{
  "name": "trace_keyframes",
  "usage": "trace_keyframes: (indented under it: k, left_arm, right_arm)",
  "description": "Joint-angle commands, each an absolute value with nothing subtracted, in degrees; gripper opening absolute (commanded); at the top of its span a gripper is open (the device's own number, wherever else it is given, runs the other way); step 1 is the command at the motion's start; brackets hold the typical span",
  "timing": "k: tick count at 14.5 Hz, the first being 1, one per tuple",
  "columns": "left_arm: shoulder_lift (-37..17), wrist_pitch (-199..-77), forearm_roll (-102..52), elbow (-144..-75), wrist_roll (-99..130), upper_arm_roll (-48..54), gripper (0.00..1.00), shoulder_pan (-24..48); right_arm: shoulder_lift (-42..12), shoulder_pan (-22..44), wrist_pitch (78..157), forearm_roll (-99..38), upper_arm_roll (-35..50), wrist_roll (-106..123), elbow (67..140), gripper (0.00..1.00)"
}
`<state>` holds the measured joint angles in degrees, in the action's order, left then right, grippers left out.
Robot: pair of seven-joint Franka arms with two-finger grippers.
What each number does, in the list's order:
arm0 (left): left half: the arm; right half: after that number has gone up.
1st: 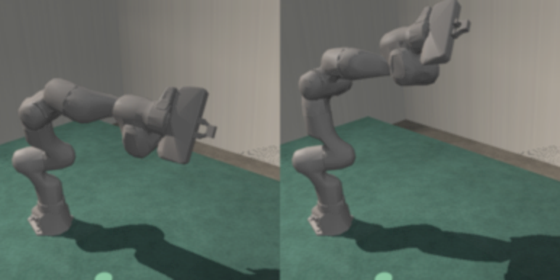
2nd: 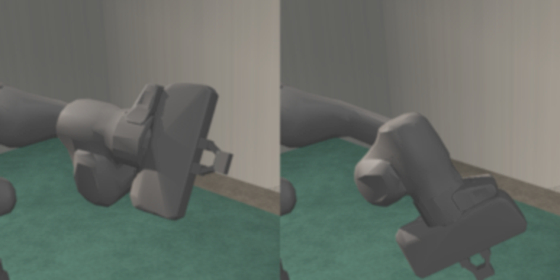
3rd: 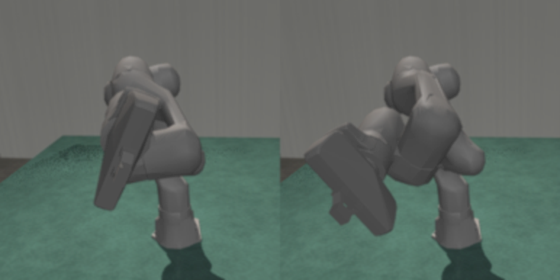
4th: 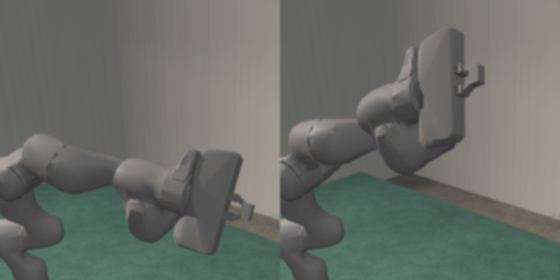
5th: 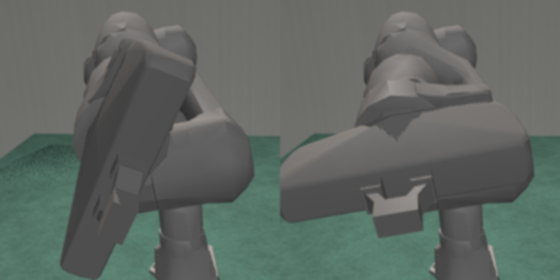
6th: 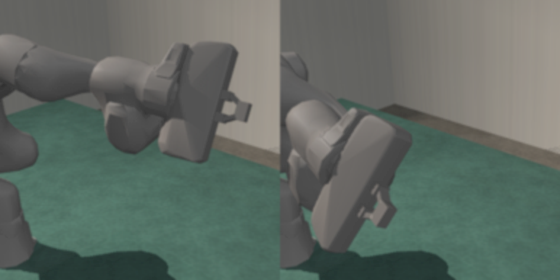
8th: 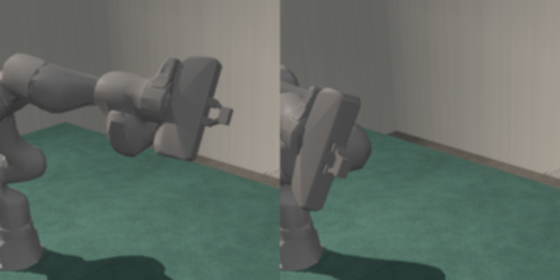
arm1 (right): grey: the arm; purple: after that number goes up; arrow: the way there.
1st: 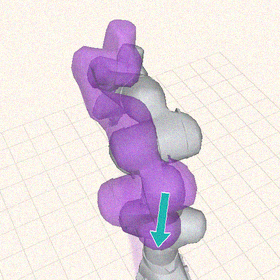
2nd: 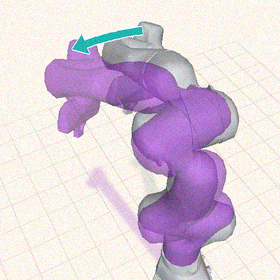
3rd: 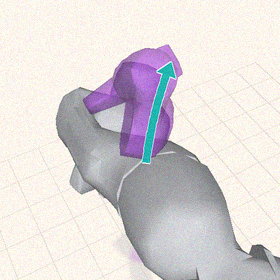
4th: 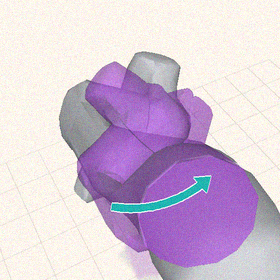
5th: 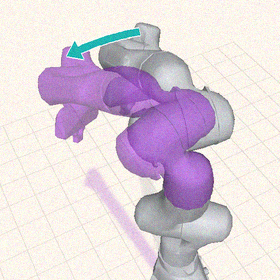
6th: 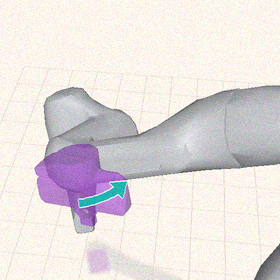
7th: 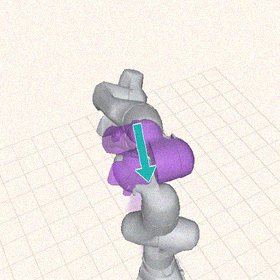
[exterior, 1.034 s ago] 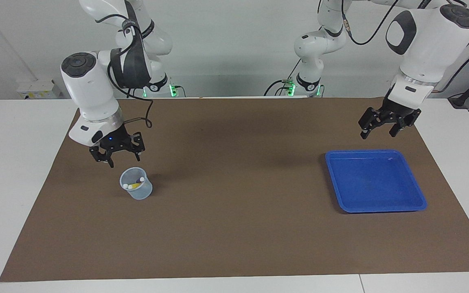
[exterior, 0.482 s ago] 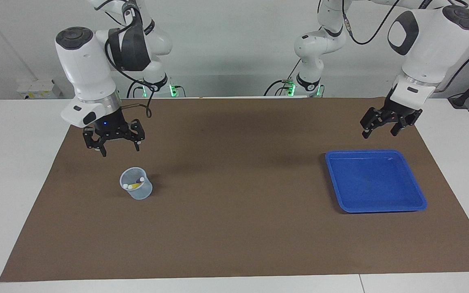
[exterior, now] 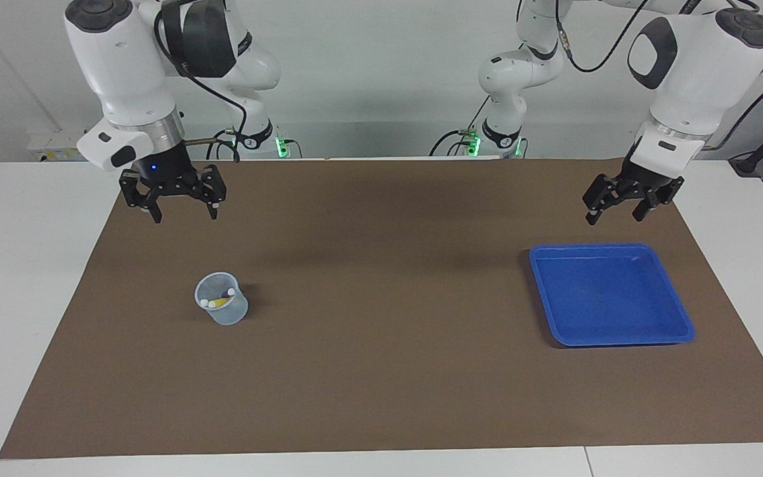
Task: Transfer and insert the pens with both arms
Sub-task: 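Open the right gripper and withdraw it from the cup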
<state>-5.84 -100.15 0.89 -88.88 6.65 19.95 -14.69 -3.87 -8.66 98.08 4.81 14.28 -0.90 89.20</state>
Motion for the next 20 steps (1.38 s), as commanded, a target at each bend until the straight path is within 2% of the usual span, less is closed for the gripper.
trace_keyframes:
  k: [1, 4, 9, 13, 20]
  left_arm:
    - [-4.13, -99.49, 1.67, -90.35, 6.33, 19.78, 1.00, -15.03]
    - [-4.13, -99.49, 1.67, -90.35, 6.33, 19.78, 1.00, -14.94]
    - [-4.13, -99.49, 1.67, -90.35, 6.33, 19.78, 1.00, -15.03]
    - [-4.13, -99.49, 1.67, -90.35, 6.33, 19.78, 1.00, -14.94]
    - [-4.13, -99.32, 1.76, -90.35, 6.33, 19.78, 1.00, -15.03]
  right_arm:
    - [-4.04, -9.58, 93.53, 4.57, 14.50, -1.76, 85.26, 1.00]
    - [-1.24, -9.75, 92.37, 4.48, 14.41, -1.67, 86.13, 1.00]
    - [-0.18, -12.21, 90.79, 0.38, 14.33, -1.41, 87.01, 1.00]
    - [2.54, -13.45, 90.97, -1.67, 14.24, -1.23, 91.75, 1.00]
    - [2.90, -12.92, 91.23, -1.67, 14.41, -1.23, 92.11, 1.00]
